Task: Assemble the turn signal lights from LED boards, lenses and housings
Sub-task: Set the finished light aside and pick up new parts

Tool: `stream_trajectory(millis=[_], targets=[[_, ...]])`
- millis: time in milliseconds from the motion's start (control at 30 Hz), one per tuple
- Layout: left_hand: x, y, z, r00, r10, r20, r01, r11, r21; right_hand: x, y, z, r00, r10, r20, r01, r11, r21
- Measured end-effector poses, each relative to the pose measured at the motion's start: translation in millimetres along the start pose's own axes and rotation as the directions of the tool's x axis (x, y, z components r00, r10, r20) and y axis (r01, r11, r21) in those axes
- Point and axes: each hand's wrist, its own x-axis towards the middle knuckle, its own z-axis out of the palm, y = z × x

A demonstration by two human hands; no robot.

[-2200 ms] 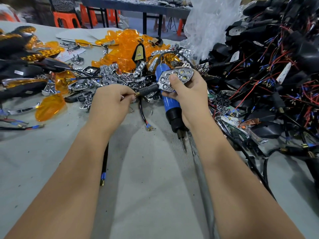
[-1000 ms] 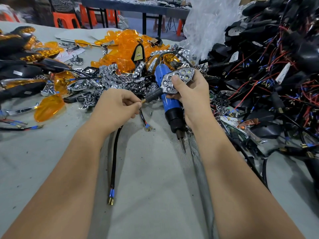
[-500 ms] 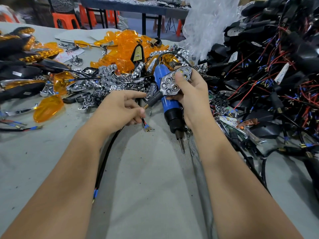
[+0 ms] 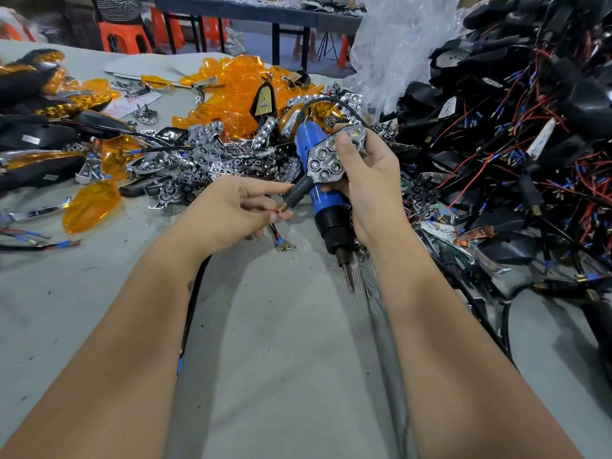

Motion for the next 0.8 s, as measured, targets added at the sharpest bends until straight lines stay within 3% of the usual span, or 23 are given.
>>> stream_trajectory(millis=[167, 433, 633, 800], targets=[[2, -2, -2, 1.0, 0.017, -0.01, -0.017, 0.999, 0.027, 1, 2, 2, 0.999, 0.037, -0.037, -0.038, 0.999, -0.029], [-1, -1, -3, 0.999, 0.035, -0.013, -0.035, 0.999, 0.042, -1, -2, -1, 1.0, 0.008, 0.019, -0.008, 0.999, 0.04], [-3, 1, -9, 0.977, -0.058, 0.206, 0.092, 0.983, -0.159, 0, -8, -2, 0.996, 0.015, 0.084, -0.025, 0.993, 0.117], [-4, -1, -7, 0.912, -0.143, 0.383, 0.206, 0.97, -0.128, 1, -6, 0, 0.979, 0.077, 0.186, -0.111, 0.977, 0.181]])
